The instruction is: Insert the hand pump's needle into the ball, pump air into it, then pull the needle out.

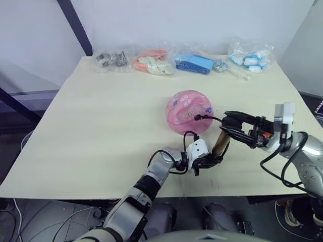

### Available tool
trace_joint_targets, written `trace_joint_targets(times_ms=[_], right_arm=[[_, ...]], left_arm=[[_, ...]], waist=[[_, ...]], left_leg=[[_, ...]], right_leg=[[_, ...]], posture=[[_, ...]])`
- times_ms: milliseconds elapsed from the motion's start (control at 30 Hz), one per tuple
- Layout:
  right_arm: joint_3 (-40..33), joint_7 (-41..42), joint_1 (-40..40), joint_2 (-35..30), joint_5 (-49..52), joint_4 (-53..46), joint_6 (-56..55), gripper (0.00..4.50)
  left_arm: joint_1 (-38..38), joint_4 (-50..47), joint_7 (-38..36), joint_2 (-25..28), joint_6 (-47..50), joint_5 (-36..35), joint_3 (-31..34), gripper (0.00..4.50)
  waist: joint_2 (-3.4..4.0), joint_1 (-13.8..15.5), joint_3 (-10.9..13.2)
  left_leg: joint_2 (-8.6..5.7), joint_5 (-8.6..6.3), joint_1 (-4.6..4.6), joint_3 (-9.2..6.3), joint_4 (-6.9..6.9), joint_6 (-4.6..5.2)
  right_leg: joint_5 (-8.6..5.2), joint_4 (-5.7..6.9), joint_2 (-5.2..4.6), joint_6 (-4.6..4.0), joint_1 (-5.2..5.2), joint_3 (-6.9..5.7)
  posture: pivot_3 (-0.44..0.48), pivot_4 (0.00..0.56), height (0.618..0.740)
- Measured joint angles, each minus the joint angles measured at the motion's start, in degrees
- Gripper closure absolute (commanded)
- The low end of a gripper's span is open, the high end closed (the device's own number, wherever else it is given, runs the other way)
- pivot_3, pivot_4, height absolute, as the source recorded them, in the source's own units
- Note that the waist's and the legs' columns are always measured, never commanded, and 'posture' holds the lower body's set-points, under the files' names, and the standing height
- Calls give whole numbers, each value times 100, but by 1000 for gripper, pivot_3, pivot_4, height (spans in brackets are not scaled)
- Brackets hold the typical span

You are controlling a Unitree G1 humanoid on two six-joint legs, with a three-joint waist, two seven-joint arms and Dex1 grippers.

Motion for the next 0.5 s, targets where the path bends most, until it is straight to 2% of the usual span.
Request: trace_joint_targets(times_ms=[133,167,200,367,500], right_arm=[[214,-99,160,120,-334,159,-256,2594],[206,-99,166,116,-359,181,-296,2594],[160,-79,136,96,-332,160,-307,2594],[-103,4,-32,-145,163,153,205,2594],[-529,63,-476,-530,862,-100,805,2594]], left_arm=[[-1,22,5,11,6,-1,16,3422],[2,38,5,14,10,-1,22,3422],[5,36,5,18,10,-3,25,3422],[25,0,-66,36,8,-59,34,3422],[19,-12,-134,51,-11,-104,39,3422]], waist=[[1,-2,-2],[0,-3,-1],[-1,-4,0],[19,1,26],[47,8,62]], left_leg=[[0,-11,28,2,-7,18],[0,-16,71,4,-23,24],[0,-19,74,4,-25,30],[-1,-19,68,3,-24,31],[-2,-19,50,2,-25,30]], right_leg=[[-2,-6,1,1,26,3],[-4,-14,1,3,62,8],[-5,-15,2,5,63,9],[-4,-16,3,3,59,12],[-3,-21,0,2,47,12]], posture=[[0,150,740],[0,150,740],[0,150,740],[0,150,740],[0,150,740]])
